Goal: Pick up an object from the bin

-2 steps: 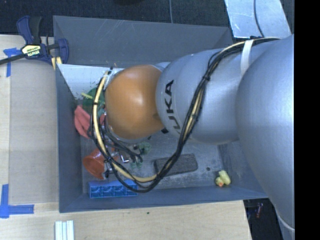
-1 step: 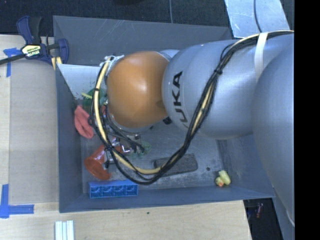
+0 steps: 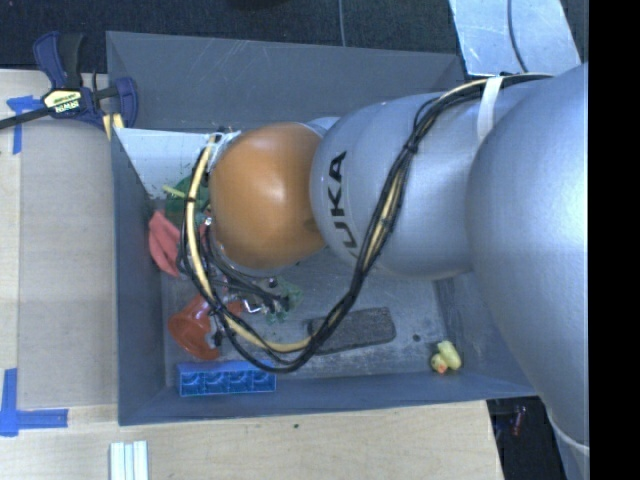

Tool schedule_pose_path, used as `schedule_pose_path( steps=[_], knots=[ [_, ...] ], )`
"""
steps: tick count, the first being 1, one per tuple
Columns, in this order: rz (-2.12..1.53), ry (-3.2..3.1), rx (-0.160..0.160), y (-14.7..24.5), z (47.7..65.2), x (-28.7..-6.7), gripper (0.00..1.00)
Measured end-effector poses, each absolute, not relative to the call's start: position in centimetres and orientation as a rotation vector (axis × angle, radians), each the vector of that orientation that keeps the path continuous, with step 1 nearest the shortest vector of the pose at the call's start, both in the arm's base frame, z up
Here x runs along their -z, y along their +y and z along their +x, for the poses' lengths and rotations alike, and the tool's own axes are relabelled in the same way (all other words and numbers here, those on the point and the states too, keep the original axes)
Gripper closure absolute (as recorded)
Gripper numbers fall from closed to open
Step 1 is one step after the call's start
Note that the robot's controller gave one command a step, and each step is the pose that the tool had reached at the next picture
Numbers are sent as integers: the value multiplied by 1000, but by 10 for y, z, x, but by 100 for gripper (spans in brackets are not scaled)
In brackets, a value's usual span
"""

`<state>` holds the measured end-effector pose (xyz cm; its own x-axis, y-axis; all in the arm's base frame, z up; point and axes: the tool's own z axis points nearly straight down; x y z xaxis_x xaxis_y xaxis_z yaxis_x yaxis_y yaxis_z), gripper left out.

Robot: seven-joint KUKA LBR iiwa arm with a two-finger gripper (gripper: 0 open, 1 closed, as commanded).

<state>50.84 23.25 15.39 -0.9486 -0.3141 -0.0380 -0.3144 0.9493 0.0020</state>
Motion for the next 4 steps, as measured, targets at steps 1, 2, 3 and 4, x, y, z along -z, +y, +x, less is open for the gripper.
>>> schedule_pose_path(
  steps=[1,2,3,4],
  knots=[
    [-1021,2938,-1,228,508,-105,0],
    [-1138,2896,1,234,515,-79,0],
    [-1036,2928,-2,222,511,-79,0],
    [-1187,2870,-1,228,516,-72,0]
  ],
)
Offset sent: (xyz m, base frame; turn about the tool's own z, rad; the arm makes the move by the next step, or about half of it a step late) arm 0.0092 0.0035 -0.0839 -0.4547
